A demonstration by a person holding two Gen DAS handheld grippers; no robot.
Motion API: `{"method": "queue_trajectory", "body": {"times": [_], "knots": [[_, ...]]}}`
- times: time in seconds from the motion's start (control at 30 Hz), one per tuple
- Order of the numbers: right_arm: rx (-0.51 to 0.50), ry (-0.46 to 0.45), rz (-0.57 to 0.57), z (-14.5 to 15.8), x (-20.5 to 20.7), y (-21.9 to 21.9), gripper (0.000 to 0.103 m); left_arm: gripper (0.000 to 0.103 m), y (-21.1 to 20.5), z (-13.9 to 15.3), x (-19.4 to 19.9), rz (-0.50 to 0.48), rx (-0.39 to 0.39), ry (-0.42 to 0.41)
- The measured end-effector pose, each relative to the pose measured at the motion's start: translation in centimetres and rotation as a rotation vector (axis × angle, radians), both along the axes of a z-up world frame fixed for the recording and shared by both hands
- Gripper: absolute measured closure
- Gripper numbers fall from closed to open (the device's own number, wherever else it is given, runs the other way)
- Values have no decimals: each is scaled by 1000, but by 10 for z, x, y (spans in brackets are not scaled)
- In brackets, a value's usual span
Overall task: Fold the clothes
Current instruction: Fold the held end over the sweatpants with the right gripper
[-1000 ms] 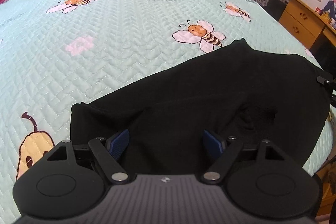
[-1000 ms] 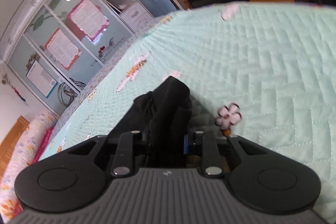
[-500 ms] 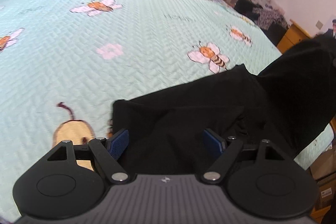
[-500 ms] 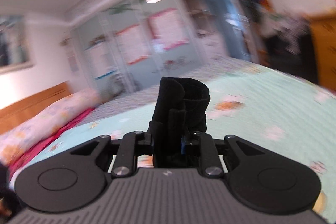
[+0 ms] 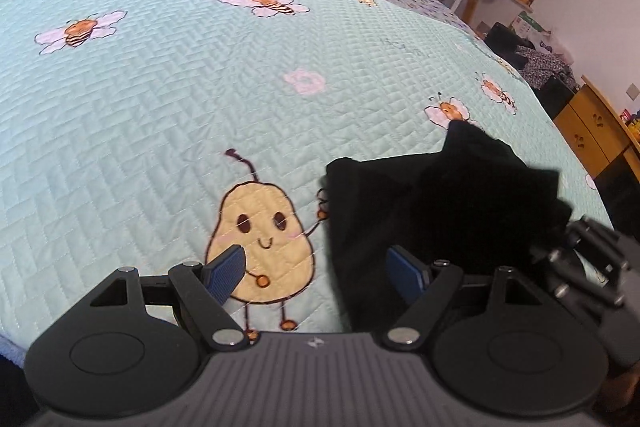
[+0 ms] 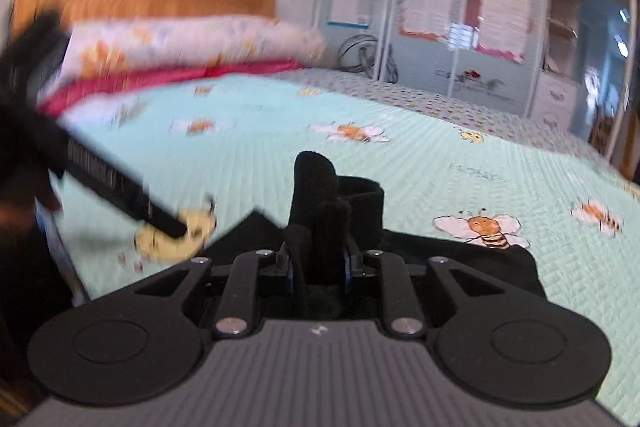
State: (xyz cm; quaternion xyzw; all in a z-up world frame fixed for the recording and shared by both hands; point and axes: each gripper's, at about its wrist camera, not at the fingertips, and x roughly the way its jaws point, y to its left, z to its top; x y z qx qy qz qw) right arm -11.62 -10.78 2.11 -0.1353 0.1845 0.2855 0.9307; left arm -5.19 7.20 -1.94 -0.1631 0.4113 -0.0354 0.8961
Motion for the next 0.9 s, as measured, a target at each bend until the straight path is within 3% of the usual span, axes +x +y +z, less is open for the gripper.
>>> {"method": "queue_trajectory", "body": {"times": [0.23,0.5,0.6,0.77,0.83,0.9], "knots": [[-158,-98,66,-16,-18,18,80,23,-1,-2,0,6,-3,6],[-162,-182,101,-6,-32,16,81,23,1,-1,2,42,-13,12],[-200,-173,145,-11,-33,23,80,23,7,-1,1,73,-33,14],[-179,-91,233,-29,-35,22,64,23,8,2,-2,74,-31,5],[-124,-73,255,-24,-40,13,45,23,4,3,-2,51,-25,3],[-70,-49,239,-17,-42,1,37,23,1,1,-2,34,-24,5]]}}
